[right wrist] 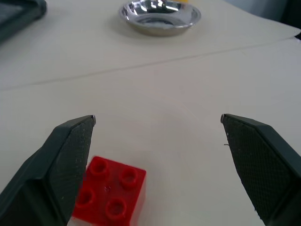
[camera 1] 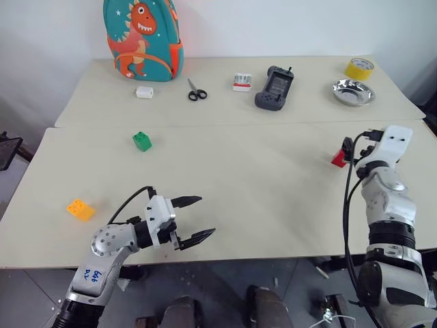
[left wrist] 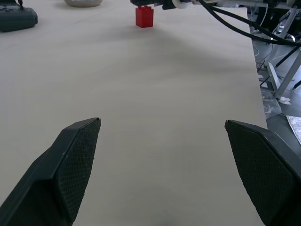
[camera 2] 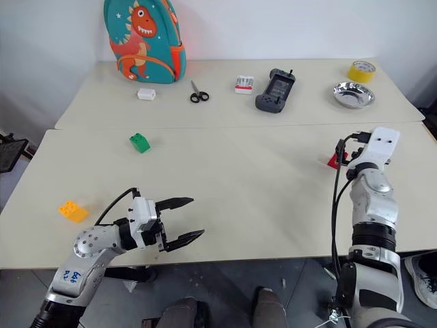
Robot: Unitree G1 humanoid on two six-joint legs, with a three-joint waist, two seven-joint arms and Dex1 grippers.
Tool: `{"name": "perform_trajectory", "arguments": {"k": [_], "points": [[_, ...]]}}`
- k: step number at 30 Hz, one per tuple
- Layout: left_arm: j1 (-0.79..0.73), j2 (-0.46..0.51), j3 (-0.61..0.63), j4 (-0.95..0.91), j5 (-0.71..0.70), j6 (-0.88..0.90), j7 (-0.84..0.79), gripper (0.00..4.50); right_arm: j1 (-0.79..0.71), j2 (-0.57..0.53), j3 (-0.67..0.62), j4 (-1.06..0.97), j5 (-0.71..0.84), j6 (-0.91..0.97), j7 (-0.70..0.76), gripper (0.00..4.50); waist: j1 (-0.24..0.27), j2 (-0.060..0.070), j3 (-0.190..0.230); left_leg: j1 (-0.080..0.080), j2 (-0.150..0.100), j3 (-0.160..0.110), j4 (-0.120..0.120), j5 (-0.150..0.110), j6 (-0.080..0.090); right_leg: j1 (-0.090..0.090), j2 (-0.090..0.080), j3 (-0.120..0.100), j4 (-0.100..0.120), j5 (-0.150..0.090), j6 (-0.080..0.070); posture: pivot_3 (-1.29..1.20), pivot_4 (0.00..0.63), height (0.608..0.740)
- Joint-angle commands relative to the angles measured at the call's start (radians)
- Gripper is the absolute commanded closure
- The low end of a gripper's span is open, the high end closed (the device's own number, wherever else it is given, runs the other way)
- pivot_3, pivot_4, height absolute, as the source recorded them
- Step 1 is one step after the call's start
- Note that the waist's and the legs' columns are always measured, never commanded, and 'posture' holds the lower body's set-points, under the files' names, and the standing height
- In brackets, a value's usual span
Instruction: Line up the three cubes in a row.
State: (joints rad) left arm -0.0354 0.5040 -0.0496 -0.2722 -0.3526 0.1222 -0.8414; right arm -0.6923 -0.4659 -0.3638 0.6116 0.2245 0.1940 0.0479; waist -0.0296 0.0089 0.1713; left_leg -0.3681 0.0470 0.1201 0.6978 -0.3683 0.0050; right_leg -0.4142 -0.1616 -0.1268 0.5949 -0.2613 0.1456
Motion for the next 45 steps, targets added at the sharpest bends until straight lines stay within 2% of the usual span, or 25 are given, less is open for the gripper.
{"name": "perform_trajectory", "arguments": {"k": [1, 14, 17, 21, 24, 25, 28, 30, 32, 34, 36, 40, 45], "points": [[0.011, 0.006, 0.015, -0.049, 0.001, -0.007, 0.014, 0.00, -0.009, 0.027, 0.013, 0.016, -0.023, -0.017, -0.041, 0.00, -0.001, 0.000, 0.000, 0.000, 0.000, 0.000, 0.000, 0.000, 0.000, 0.000, 0.000, 0.000, 0.000, 0.000, 0.000, 0.00, 0.150, 0.740], [0.009, 0.010, 0.011, -0.047, 0.005, -0.009, 0.021, 0.00, 0.024, 0.067, -0.007, -0.033, 0.003, -0.032, -0.037, 0.00, -0.001, 0.000, 0.000, 0.000, 0.000, 0.000, 0.000, 0.000, 0.000, 0.000, 0.000, 0.000, 0.000, 0.000, 0.000, 0.00, 0.150, 0.740], [0.008, 0.015, 0.012, -0.047, 0.004, -0.008, 0.017, 0.00, 0.027, 0.085, -0.013, -0.049, 0.016, -0.032, -0.041, 0.55, -0.001, 0.000, 0.000, 0.000, 0.000, 0.000, 0.000, 0.000, 0.000, 0.000, 0.000, 0.000, 0.000, 0.000, 0.000, 0.00, 0.150, 0.740], [0.009, 0.021, 0.016, -0.045, 0.003, -0.010, 0.014, 0.00, 0.055, 0.105, 0.010, -0.104, 0.024, -0.023, -0.002, 1.91, 0.000, 0.000, 0.000, 0.000, 0.000, 0.000, 0.000, 0.000, 0.000, 0.000, 0.000, 0.000, 0.000, 0.000, 0.000, 0.00, 0.150, 0.740], [0.017, 0.029, 0.025, -0.044, 0.003, -0.014, 0.014, 0.00, 0.089, 0.115, 0.047, -0.163, 0.057, 0.002, 0.122, 2.92, -0.001, 0.000, 0.000, 0.000, 0.000, 0.000, 0.000, 0.000, 0.000, 0.000, 0.000, 0.000, 0.000, 0.000, 0.000, 0.00, 0.150, 0.740], [0.021, 0.032, 0.029, -0.044, 0.003, -0.014, 0.016, 0.00, 0.093, 0.111, 0.062, -0.180, 0.076, 0.026, 0.177, 3.00, -0.001, 0.000, 0.000, 0.000, 0.000, 0.000, 0.000, 0.000, 0.000, 0.000, 0.000, 0.000, 0.000, 0.000, 0.000, 0.00, 0.150, 0.740], [0.045, 0.042, 0.052, -0.051, 0.002, -0.015, 0.024, 0.00, 0.086, 0.089, 0.140, -0.260, 0.160, 0.133, 0.427, 2.98, -0.005, 0.001, 0.000, 0.000, 0.000, 0.000, 0.000, 0.000, 0.000, 0.000, 0.000, 0.000, 0.000, 0.000, 0.000, 0.00, 0.150, 0.740], [0.067, 0.048, 0.067, -0.056, 0.004, -0.018, 0.027, 0.00, 0.058, 0.052, 0.261, -0.329, 0.191, 0.182, 0.674, 2.98, -0.010, 0.002, 0.001, 0.001, 0.001, 0.000, -0.001, 0.000, 0.000, 0.000, 0.001, 0.000, 0.000, 0.000, 0.000, 0.00, 0.150, 0.740], [0.086, 0.050, 0.080, -0.059, 0.004, -0.018, 0.032, 0.00, 0.028, 0.016, 0.392, -0.328, 0.136, 0.119, 0.875, 2.98, -0.011, 0.002, 0.001, 0.000, 0.001, 0.000, -0.001, 0.000, 0.000, -0.001, 0.001, 0.000, 0.000, 0.000, 0.000, 0.00, 0.150, 0.740], [0.105, 0.050, 0.094, -0.063, 0.002, -0.016, 0.042, 0.00, -0.010, 0.007, 0.502, -0.242, 0.055, -0.021, 1.031, 2.98, -0.011, 0.002, 0.001, 0.000, 0.001, 0.000, -0.001, 0.000, 0.000, -0.001, 0.001, 0.000, 0.000, 0.000, 0.000, 0.00, 0.150, 0.740], [0.124, 0.050, 0.102, -0.068, 0.002, -0.018, 0.047, 0.00, -0.046, 0.020, 0.556, -0.144, 0.020, -0.128, 1.137, 2.98, -0.003, 0.001, 0.001, 0.000, 0.001, 0.000, -0.001, 0.000, 0.000, -0.001, 0.001, 0.000, -0.001, 0.000, 0.000, 0.00, 0.150, 0.740], [0.164, 0.054, 0.122, -0.093, 0.004, -0.018, 0.059, 0.00, -0.106, 0.051, 0.588, 0.013, 0.009, -0.215, 1.296, 2.98, 0.004, 0.001, 0.001, -0.001, 0.001, -0.002, 0.000, 0.000, 0.000, 0.000, 0.001, -0.002, -0.001, 0.000, 0.000, 0.00, 0.150, 0.740], [0.211, 0.055, 0.153, -0.126, 0.000, -0.014, 0.081, 0.00, -0.140, 0.052, 0.582, 0.113, -0.012, -0.256, 1.373, 2.98, -0.001, 0.001, 0.001, 0.000, 0.001, -0.002, 0.000, 0.000, 0.000, 0.000, 0.001, -0.003, 0.000, 0.000, 0.000, 0.00, 0.150, 0.740]]}}
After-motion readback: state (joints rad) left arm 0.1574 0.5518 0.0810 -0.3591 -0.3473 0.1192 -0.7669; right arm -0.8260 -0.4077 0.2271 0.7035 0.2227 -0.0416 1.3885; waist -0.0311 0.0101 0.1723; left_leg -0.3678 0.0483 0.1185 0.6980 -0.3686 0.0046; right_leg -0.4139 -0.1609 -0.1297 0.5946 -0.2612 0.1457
